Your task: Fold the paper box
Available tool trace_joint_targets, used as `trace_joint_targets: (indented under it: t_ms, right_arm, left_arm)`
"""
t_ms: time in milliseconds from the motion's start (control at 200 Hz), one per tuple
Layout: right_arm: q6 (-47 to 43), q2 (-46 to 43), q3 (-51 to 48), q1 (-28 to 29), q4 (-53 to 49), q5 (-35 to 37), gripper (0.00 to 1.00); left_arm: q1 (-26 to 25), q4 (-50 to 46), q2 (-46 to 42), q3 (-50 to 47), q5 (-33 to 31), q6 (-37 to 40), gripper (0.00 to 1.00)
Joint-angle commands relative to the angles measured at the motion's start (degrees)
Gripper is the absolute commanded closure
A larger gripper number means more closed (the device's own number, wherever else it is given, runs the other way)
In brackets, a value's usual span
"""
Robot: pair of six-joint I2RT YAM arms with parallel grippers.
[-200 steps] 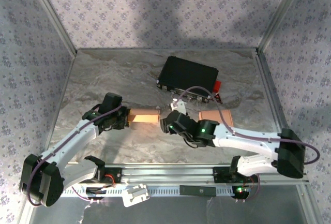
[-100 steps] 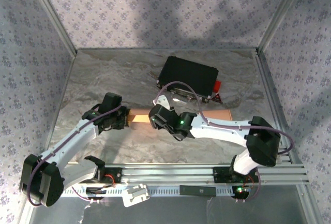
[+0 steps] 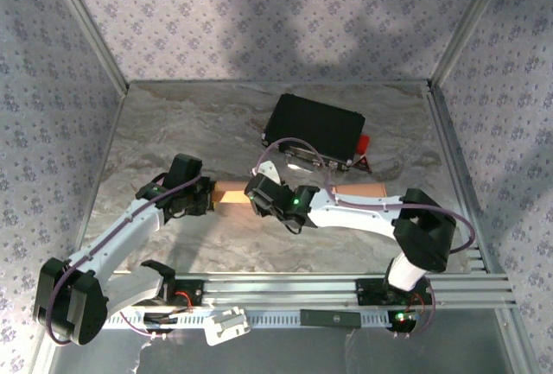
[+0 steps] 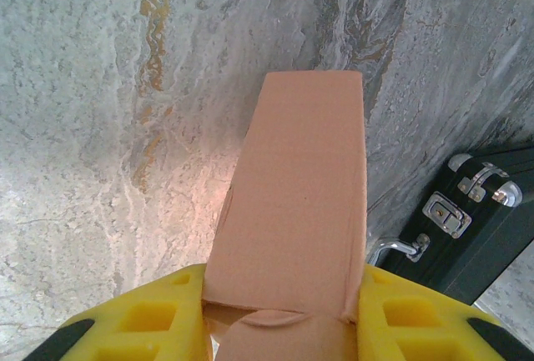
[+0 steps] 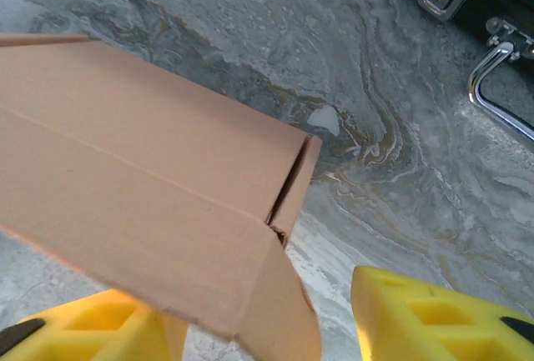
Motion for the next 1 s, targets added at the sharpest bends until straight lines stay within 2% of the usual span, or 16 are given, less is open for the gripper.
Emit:
trace_joint_targets:
  t_ms: [0, 120, 355, 560, 775, 894, 994]
  right_arm:
    - [2.1, 0.3, 1.7, -1.1, -0.1, -1.5, 0.49]
    - [3.1, 0.7, 2.0, -2.6, 0.6, -4.9, 0.53]
    - [4.3, 2.1, 3.7, -5.5, -1.2, -9.3, 0.58]
    - [7.2, 3.9, 5.2, -7.8, -2.8, -12.1, 0.64]
    - [7.6, 7.2, 11.9, -9.6, -7.3, -14.6, 0.65]
    - [7.3, 9.0, 15.0, -10.9, -9.6, -16.3, 0.68]
    - [6.6, 10.7, 17.6, -11.5, -11.1, -17.5, 0.71]
  left_arm:
    - [0.3, -2.9, 0.2, 1.6, -0.3, -1.2, 0.74]
    - [0.4, -2.9, 0.3, 1.9, -0.1, -1.0, 0.74]
    - [0.8, -0.8, 0.8, 1.3, 0.9, -0.7, 0.64]
    - [2.4, 1.6, 1.9, 1.2, 3.4, 0.6, 0.48]
    - [4.9, 3.1, 1.4, 1.5, 5.2, 3.5, 0.29]
    - [7.1, 4.5, 2.0, 2.0, 7.3, 6.4, 0.28]
    - [8.3, 4.9, 4.0, 3.2, 9.3, 8.8, 0.35]
